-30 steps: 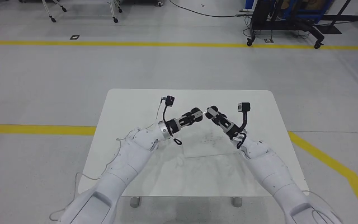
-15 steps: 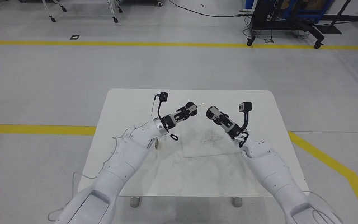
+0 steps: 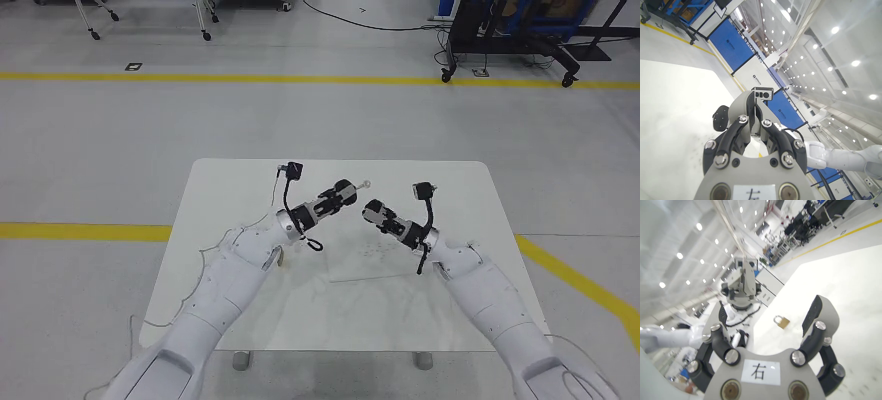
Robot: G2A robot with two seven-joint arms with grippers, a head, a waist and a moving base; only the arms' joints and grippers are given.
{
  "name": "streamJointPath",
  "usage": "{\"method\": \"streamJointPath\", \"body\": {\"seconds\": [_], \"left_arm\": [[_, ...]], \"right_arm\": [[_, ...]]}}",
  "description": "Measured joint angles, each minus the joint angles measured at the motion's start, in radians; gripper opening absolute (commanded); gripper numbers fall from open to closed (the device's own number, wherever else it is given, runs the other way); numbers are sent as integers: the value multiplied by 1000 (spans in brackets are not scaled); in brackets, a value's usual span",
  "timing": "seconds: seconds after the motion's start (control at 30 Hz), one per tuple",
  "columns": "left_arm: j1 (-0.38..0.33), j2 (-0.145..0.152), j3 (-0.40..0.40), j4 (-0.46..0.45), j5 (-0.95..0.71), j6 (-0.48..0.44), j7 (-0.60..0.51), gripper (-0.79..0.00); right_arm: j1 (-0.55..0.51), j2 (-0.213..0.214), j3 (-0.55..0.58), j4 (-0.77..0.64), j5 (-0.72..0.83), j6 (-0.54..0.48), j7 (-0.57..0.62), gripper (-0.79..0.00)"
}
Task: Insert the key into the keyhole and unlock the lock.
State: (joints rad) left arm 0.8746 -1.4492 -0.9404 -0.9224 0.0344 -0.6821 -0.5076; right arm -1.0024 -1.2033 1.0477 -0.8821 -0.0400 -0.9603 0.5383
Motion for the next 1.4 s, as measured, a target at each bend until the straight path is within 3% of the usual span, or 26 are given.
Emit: {"method": "streamJointPath", "body": {"seconds": [0.07,0.2,0.3,0.53,0.87,1.1,1.2,1.27,1.3,1.33,1.37,1.4], "left_arm": [[0,14,-12,-41,28,44,-83,-785],[10,40,-48,-127,82,102,-190,-785],[26,56,-70,-184,137,149,-226,-785],[59,69,-65,-254,172,190,-276,-785],[75,71,-45,-264,167,201,-261,-785],[68,71,-36,-266,163,200,-253,-785],[70,73,-37,-269,164,198,-246,-785],[72,74,-38,-271,164,198,-243,-785],[74,75,-38,-272,166,198,-240,-785],[75,76,-38,-273,166,198,-238,-785],[75,76,-38,-273,166,198,-237,-785],[76,76,-37,-274,166,198,-237,-785]], "right_arm": [[15,14,17,7,-99,-33,44,0],[27,33,45,0,-118,-53,94,-28],[17,42,46,-35,-80,-52,138,-111],[8,51,42,-40,77,-32,204,-434],[-1,59,-1,-86,371,22,344,-437],[-4,86,-20,-102,380,33,355,-449],[-1,93,-28,-92,381,33,354,-489],[2,96,-34,-88,384,32,353,-536],[3,98,-38,-87,386,31,353,-585],[4,99,-41,-87,390,31,352,-730],[4,100,-45,-87,395,30,352,-785],[4,101,-48,-87,401,30,351,-785]]}}
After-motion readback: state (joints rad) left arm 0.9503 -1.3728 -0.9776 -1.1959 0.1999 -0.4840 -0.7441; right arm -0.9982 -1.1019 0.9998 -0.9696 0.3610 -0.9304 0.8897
